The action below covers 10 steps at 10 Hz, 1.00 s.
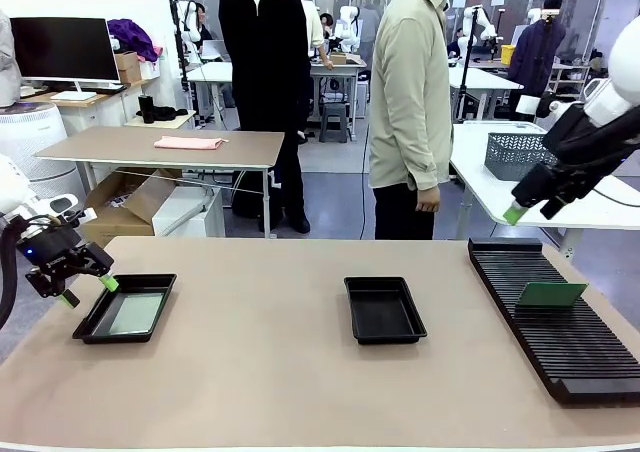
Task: Inspect and transfer BCBs to ESD trays.
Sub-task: Pick up the Blank PCB from the PCB Rack and place it in the right ESD tray.
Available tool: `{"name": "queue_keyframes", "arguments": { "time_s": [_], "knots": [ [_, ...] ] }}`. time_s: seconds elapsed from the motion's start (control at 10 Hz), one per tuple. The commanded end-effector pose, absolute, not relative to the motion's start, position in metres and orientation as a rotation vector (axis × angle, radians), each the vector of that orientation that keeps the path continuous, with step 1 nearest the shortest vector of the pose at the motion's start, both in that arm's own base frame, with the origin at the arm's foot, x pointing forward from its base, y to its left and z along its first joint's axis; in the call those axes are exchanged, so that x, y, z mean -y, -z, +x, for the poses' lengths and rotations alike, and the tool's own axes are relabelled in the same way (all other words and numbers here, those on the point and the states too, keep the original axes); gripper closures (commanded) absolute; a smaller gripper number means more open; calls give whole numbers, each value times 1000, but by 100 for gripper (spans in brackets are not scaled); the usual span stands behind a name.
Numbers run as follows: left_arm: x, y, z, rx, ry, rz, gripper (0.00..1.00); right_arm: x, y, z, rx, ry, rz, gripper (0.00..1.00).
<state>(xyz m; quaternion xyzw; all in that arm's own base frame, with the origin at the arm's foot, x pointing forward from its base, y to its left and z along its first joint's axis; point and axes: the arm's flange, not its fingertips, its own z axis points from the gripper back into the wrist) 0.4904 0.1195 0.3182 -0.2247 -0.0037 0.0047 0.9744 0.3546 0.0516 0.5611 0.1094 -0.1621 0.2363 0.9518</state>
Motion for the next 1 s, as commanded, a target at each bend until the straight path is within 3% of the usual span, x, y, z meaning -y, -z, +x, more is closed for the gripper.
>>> {"name": "queue_keyframes", "arguments": {
  "time_s": [0.0,0.6,0.9],
  "knots": [
    [-121,-319,490,14,-6,-453,0,-36,-571,351,321,-639,147,0],
    [-121,-319,490,14,-6,-453,0,6,-591,350,250,-1055,-30,0],
    [-121,-319,490,14,-6,-453,0,34,-598,352,208,-1285,9,0]
  ]
}}
